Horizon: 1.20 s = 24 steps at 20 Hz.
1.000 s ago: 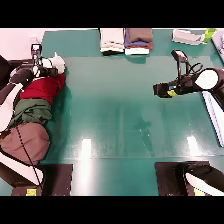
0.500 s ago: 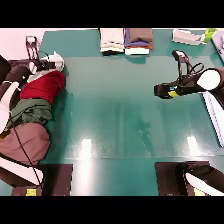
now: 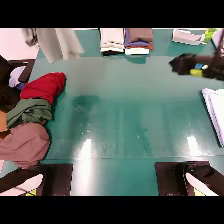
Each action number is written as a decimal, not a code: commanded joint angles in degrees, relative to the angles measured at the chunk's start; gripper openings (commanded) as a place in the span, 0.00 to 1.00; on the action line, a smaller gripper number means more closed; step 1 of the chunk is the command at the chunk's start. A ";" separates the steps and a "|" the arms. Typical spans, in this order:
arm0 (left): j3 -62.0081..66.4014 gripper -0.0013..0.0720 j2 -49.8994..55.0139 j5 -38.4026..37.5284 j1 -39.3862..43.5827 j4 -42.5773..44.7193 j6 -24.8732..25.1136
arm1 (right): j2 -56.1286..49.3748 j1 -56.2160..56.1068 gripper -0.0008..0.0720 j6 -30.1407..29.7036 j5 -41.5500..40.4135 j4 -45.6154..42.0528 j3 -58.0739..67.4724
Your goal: Fold the shirts.
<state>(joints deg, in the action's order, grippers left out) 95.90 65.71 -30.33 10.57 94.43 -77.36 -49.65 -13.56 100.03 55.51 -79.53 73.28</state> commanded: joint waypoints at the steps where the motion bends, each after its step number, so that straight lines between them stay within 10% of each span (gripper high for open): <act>1: 0.96 0.05 -7.54 -12.31 10.03 -1.14 4.55 | 0.72 1.90 0.04 -0.02 0.55 -0.15 7.87; 6: -0.37 0.05 -3.52 -33.81 23.32 -11.26 5.03 | 0.72 6.69 0.04 -0.04 3.78 0.07 14.99; 12: -9.60 0.06 7.89 -35.28 34.51 -23.15 4.98 | 0.70 7.67 0.04 -0.04 9.01 0.07 16.28; 14: -10.38 0.66 11.15 -33.48 35.63 -24.09 3.96 | 0.72 7.69 0.04 -0.04 10.12 0.04 16.26; 24: -12.28 0.73 13.07 -41.07 5.81 -9.09 -8.79 | 0.70 7.69 0.04 -0.04 10.71 0.04 16.26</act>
<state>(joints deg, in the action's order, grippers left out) 85.80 76.79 -68.53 23.92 83.66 -84.09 -48.97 -5.87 99.98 66.00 -79.48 89.47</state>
